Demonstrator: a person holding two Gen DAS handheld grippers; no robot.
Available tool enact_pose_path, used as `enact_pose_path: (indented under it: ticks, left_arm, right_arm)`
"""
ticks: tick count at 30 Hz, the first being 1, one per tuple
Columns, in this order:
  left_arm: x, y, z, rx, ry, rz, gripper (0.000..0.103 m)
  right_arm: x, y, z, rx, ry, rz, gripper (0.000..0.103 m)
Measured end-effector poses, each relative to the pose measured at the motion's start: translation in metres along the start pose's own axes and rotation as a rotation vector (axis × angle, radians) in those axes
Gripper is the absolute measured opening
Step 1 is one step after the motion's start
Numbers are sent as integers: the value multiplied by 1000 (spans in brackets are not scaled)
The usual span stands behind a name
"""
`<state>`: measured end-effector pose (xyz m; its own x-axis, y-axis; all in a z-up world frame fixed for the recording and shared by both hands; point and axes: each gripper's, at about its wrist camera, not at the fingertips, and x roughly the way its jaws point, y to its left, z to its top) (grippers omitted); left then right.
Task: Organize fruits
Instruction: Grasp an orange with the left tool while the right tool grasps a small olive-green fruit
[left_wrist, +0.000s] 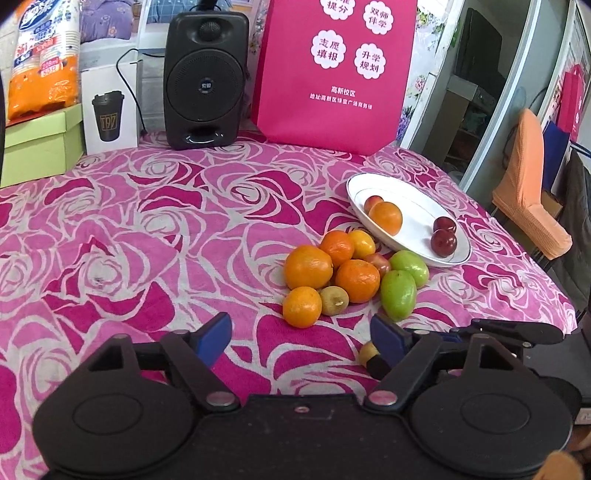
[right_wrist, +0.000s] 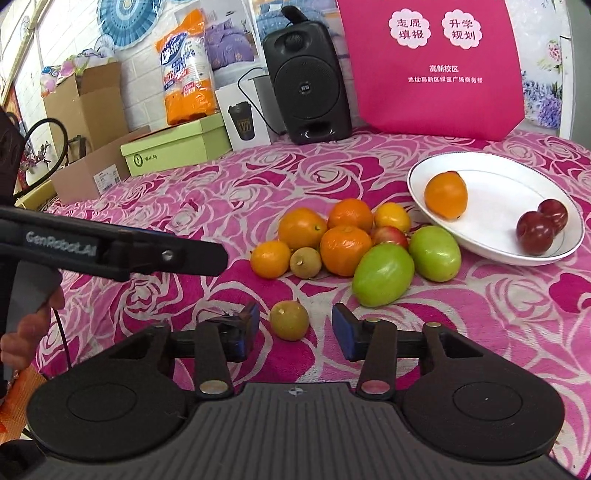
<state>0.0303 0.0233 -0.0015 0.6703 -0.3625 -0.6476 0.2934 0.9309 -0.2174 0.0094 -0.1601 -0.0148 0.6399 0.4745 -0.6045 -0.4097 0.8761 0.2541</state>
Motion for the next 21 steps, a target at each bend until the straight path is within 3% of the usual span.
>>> enact_pose_path:
  ticks: [7,15,21]
  left_arm:
    - [22,2,5,13,34,-2,103]
    - [44,2,9,25,71,-16,103]
    - [51,3,11,25,80,-16,103]
  right_arm:
    - [7,0,-2,-4,17,12,69]
    - [10,0,-2,-15,25,12,58]
    - [13,0,-2,-20,31,16,57]
